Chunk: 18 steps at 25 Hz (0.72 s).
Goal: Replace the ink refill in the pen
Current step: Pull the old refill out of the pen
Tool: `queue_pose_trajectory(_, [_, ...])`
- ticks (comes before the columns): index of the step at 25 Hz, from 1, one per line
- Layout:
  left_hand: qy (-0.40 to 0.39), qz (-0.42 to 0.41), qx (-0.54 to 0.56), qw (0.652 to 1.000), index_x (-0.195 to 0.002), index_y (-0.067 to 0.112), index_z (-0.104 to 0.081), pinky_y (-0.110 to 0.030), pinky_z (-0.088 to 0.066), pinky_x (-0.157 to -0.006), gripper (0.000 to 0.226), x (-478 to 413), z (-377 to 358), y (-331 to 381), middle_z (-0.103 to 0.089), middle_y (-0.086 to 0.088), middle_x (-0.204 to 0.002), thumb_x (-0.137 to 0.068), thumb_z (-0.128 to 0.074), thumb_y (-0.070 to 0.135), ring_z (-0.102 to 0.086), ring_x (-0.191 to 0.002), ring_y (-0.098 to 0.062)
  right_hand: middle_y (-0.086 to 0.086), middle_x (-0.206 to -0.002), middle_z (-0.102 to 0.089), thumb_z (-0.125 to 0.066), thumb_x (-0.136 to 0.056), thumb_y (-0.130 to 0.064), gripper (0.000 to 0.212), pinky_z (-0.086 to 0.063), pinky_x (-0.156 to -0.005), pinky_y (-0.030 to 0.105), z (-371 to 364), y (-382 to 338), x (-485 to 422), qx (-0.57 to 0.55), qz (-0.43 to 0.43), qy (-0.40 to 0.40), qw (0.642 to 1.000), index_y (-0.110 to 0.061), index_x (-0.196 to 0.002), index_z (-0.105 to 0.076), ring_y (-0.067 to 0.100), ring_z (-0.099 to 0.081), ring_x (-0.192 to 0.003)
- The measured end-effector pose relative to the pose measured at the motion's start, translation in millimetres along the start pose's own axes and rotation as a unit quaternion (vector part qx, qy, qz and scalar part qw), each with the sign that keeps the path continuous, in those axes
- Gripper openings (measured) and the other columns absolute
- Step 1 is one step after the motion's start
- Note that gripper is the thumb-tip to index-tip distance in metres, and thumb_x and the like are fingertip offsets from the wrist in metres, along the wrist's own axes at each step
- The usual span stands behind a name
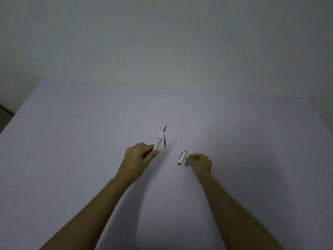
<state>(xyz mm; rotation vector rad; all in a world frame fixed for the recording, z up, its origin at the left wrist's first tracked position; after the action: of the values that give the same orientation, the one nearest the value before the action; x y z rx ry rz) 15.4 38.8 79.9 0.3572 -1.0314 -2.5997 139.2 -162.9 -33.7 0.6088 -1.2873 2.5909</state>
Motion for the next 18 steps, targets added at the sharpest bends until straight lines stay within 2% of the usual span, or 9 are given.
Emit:
queue_pose_trajectory(5, [0.002, -0.004, 0.0, 1.0, -0.08, 0.007, -0.068, -0.042, -0.049, -0.06, 0.044, -6.4, -1.1, -1.4, -0.062, -0.014, -0.063, -0.082, -0.047, 0.047, -0.055, -0.061, -0.025, 0.017, -0.096, -0.074, -0.074, -0.076, -0.015, 0.024, -0.045, -0.079, 0.025, -0.7, -0.7, -5.4, 0.006, 0.01, -0.004, 1.0, -0.001, -0.094, -0.069, 0.016, -0.059, -0.081])
queue_pose_trajectory(9, [0.006, -0.007, -0.001, 1.0, -0.081, 0.009, -0.069, -0.043, -0.05, -0.061, 0.028, -5.9, -2.7, -0.5, -0.063, -0.014, -0.062, -0.085, -0.056, 0.033, -0.056, -0.061, -0.025, 0.018, -0.098, -0.073, -0.074, -0.076, -0.017, 0.024, -0.049, -0.086, 0.031, -0.3, 0.2, -9.6, 0.009, 0.014, -0.002, 1.0, -0.001, -0.093, -0.069, 0.026, -0.066, -0.093])
queue_pose_trajectory(14, [0.006, -0.004, -0.003, 1.0, -0.081, 0.009, -0.069, -0.043, -0.05, -0.061, 0.033, -4.1, -2.3, -1.3, -0.063, -0.014, -0.063, -0.083, -0.052, 0.037, -0.056, -0.061, -0.025, 0.018, -0.105, -0.072, -0.071, -0.079, -0.019, 0.029, -0.048, -0.09, 0.031, 2.4, -4.0, -9.2, 0.029, 0.019, -0.007, 0.999, -0.001, -0.102, -0.068, 0.028, -0.065, -0.101])
queue_pose_trajectory(16, [0.005, -0.004, -0.006, 1.0, -0.081, 0.007, -0.068, -0.043, -0.05, -0.061, 0.035, -4.6, -1.6, -1.9, -0.063, -0.014, -0.064, -0.083, -0.051, 0.037, -0.056, -0.062, -0.026, 0.017, -0.105, -0.071, -0.069, -0.081, -0.018, 0.028, -0.046, -0.086, 0.026, 5.8, -14.8, -5.3, 0.018, 0.037, 0.002, 0.999, -0.001, -0.103, -0.067, 0.027, -0.065, -0.101])
queue_pose_trajectory(18, [0.004, -0.003, -0.005, 1.0, -0.08, 0.005, -0.067, -0.043, -0.05, -0.062, 0.035, -5.2, -1.8, -1.9, -0.063, -0.015, -0.064, -0.084, -0.053, 0.036, -0.056, -0.063, -0.026, 0.016, -0.101, -0.072, -0.065, -0.083, -0.018, 0.023, -0.045, -0.074, 0.017, 9.6, -35.1, 3.6, -0.005, 0.08, 0.016, 0.997, -0.004, -0.101, -0.069, 0.025, -0.066, -0.096])
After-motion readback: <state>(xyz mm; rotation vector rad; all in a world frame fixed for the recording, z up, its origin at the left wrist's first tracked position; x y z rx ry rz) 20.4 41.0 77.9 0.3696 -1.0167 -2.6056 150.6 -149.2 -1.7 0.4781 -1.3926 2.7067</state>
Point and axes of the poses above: each hand's wrist, its own x-axis away from the middle knuckle, its own z-axis out of the back of the hand, y = z × x, the point moved 6 cm from there along -x, towards the middle knuckle
